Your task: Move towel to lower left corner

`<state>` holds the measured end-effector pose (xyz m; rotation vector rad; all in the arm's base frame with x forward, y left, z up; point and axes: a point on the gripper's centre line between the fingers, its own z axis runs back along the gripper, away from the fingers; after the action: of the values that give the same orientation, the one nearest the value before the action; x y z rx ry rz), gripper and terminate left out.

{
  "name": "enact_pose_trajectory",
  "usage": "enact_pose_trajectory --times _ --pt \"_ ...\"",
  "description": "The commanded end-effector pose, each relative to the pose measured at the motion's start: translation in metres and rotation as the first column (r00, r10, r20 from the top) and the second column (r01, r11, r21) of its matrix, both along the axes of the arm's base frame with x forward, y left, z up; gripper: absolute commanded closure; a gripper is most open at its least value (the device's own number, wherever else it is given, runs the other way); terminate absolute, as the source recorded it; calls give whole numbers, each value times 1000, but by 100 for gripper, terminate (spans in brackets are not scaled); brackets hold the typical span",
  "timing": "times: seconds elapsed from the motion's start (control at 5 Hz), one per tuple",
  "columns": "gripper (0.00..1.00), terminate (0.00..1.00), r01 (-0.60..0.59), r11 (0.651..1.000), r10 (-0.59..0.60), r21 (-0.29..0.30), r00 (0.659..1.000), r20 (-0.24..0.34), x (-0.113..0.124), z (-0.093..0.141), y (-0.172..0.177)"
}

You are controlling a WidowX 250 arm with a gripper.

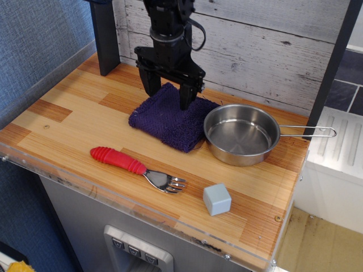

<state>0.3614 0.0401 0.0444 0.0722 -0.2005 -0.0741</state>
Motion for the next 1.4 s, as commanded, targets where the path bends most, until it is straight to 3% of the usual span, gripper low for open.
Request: enact_pose_trajectory --times 0.0,0.2,0.8,1.2 --pt "0 0 -10 1000 9 -16 998 -57 -7 -20 -1" --pt "0 0 -6 999 3 -37 998 -62 -5 -28 -2" --pt "0 0 -145 989 145 4 988 -50 -16 -18 42" --pt "0 0 -255 966 257 35 965 -59 -40 -16 81"
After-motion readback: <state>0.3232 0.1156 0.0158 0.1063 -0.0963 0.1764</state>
